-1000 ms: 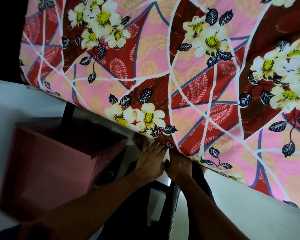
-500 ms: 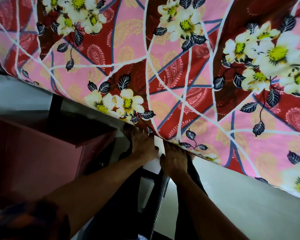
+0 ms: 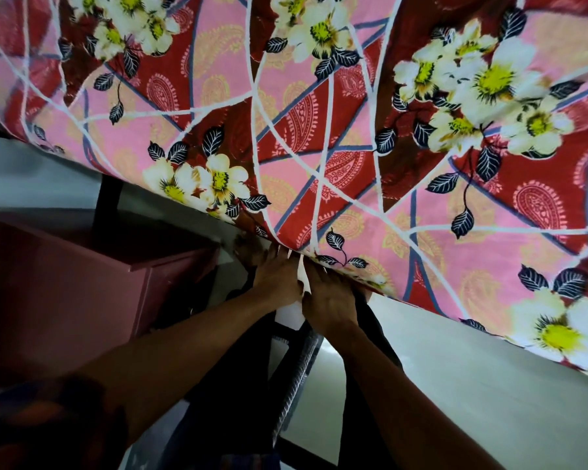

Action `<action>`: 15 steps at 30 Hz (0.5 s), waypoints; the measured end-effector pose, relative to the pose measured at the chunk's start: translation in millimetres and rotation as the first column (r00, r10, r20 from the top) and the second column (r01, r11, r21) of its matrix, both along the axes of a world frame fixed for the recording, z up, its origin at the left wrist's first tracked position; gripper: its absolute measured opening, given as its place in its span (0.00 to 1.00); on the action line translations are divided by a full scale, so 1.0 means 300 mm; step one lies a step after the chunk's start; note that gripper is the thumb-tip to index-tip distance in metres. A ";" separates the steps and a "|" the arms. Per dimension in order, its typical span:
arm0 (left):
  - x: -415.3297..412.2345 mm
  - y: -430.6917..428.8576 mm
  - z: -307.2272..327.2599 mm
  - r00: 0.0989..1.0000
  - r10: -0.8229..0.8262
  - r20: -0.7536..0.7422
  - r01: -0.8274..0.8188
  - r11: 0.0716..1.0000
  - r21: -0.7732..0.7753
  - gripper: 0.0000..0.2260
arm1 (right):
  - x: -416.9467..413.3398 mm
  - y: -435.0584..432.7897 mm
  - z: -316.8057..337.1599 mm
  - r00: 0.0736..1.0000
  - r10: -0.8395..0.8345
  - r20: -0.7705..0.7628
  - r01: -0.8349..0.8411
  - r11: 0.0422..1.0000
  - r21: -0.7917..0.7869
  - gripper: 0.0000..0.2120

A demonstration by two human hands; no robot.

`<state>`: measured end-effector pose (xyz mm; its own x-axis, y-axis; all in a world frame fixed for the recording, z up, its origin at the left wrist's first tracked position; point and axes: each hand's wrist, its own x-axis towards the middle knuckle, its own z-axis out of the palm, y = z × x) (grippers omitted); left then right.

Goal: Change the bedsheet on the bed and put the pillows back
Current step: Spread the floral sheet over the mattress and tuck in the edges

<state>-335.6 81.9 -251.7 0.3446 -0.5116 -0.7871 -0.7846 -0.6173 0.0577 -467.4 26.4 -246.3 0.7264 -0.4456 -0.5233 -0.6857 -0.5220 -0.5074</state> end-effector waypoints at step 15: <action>-0.127 -0.007 0.032 0.995 -0.102 0.003 0.101 0.984 -0.147 0.32 | -0.050 -0.096 -0.024 0.983 0.054 -0.177 -0.044 0.997 0.060 0.30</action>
